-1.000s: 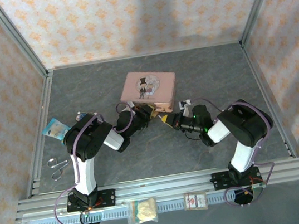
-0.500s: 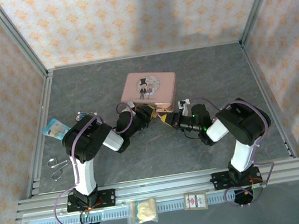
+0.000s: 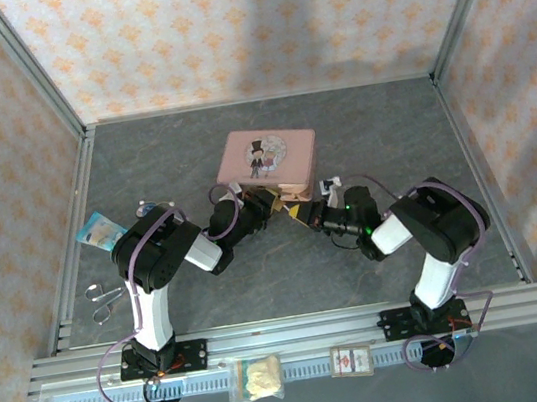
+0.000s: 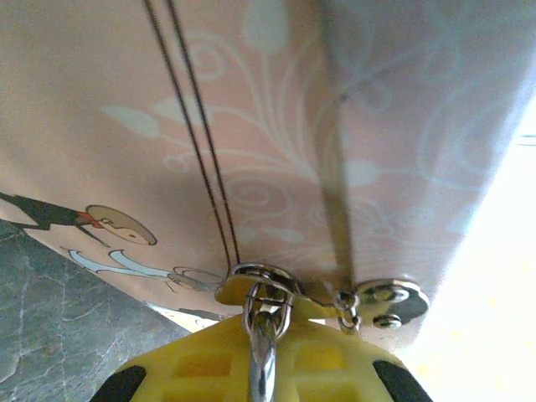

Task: Unlock the padlock with the key

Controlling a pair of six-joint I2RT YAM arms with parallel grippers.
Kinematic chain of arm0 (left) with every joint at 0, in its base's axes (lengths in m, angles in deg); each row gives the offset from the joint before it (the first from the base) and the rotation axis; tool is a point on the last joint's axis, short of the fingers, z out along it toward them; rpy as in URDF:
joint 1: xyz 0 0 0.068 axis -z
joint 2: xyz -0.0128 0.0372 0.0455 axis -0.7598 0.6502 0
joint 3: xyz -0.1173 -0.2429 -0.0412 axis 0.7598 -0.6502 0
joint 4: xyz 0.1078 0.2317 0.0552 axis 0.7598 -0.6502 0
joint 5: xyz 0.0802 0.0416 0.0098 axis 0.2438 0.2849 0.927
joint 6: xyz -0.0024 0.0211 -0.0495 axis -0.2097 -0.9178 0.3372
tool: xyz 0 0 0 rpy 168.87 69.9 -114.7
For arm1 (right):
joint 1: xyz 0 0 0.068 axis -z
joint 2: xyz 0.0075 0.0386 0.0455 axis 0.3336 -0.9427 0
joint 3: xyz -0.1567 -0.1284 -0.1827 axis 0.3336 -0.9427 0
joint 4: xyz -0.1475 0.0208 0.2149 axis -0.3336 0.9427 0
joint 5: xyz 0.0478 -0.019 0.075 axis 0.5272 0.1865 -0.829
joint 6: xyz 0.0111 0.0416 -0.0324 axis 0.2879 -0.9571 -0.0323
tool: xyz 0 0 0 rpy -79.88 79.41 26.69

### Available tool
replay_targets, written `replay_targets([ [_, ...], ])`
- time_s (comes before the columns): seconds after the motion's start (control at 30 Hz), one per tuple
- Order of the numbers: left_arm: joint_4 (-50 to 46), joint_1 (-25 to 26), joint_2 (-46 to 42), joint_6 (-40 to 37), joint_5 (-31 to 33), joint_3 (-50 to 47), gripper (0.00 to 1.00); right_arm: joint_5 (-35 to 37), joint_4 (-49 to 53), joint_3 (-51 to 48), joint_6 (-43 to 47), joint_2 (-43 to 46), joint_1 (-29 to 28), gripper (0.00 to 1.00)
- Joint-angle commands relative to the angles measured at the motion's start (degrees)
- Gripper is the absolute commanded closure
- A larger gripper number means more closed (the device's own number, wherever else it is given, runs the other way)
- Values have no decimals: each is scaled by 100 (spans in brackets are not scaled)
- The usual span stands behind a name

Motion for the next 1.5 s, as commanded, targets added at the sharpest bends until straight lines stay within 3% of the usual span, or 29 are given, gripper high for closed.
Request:
replay_targets([
  [0.0,468,107,-212,186,-1,107,100,44,87,-47,161,224,-41,100],
  [1.47,530,186,-278,213,61,48,100,309,250,-153,261,359,-88,100],
])
